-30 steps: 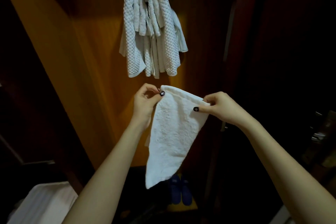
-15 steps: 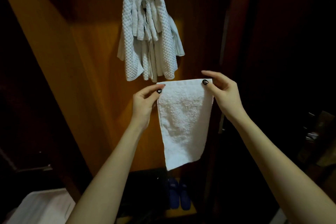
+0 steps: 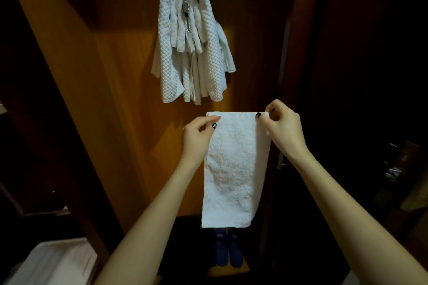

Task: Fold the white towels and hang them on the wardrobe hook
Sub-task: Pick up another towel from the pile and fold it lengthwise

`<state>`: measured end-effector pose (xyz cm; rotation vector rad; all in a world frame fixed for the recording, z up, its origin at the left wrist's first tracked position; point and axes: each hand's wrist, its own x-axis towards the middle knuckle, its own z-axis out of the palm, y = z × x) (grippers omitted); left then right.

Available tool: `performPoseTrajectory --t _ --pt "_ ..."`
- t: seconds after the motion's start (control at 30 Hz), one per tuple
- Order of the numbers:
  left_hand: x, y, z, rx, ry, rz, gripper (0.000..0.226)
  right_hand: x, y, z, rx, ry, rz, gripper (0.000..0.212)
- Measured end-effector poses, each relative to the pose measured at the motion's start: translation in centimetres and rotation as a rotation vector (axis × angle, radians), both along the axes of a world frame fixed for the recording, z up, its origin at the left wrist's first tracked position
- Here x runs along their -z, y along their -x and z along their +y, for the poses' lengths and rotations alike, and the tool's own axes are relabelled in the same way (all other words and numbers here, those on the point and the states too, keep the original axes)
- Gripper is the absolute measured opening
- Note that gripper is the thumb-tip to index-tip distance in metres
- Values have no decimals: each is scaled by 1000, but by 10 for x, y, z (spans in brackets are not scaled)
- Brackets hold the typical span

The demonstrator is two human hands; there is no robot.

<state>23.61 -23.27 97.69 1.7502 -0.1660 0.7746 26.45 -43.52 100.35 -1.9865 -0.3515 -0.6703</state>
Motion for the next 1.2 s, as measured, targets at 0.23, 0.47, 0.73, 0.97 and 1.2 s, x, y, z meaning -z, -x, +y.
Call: performPoseTrajectory --t 0.23,0.47,0.73,0.97,1.2 --pt "3 8 -25 -171 -224 -86 28 0 20 16 -135 -44 -36 20" --pt "6 22 -29 12 -161 -179 24 -9 26 14 -420 -41 157 8" --pt "2 29 -21 219 109 -57 23 -24 31 20 -366 149 -41 3" --pt "0 26 -22 273 244 -54 26 -33 26 33 -257 236 -75 14" --pt "-1 21 -15 267 320 -76 15 -22 22 29 -288 156 73 30"
